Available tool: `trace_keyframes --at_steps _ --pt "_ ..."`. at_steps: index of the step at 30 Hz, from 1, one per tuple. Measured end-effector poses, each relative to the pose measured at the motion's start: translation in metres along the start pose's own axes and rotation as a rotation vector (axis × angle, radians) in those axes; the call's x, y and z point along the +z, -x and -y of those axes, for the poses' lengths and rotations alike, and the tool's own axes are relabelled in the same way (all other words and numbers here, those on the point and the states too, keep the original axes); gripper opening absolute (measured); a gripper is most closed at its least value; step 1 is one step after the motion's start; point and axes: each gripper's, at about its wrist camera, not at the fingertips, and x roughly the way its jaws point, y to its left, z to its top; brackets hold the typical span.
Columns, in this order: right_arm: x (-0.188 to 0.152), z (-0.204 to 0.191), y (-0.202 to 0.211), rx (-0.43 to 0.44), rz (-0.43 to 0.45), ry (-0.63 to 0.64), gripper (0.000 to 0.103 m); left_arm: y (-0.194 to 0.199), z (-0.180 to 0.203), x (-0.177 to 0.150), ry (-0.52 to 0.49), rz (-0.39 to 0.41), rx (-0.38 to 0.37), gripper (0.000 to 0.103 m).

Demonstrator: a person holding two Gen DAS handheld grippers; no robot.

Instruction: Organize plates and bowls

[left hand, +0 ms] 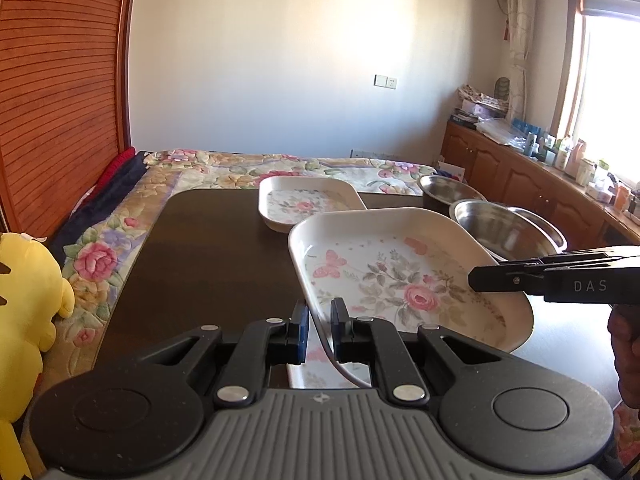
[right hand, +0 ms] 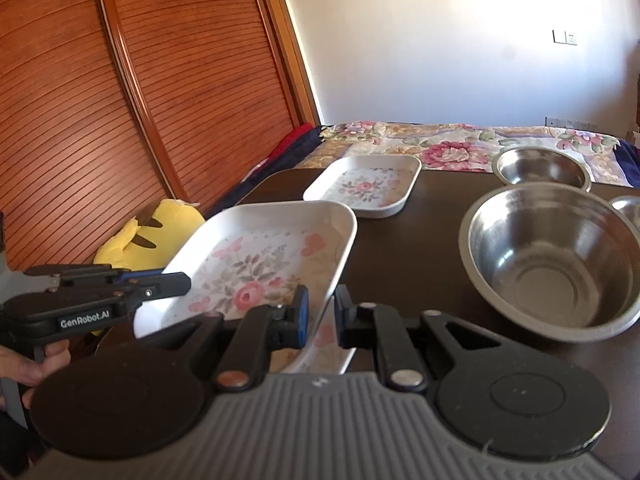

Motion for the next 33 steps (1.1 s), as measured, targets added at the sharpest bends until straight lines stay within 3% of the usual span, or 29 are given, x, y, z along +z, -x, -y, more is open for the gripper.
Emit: trace_keyframes --at_steps 13,33 --pt "-0.040 0.005 0.000 0.015 0.041 -0.079 0.015 -0.003 -0.001 -0.029 0.041 -0.016 -0.017 0.013" --pt "-0.059 -0.002 -0.003 -0.015 0.078 -0.069 0.015 -0.016 -0.008 -0.042 0.045 -0.039 0.007 0.013"
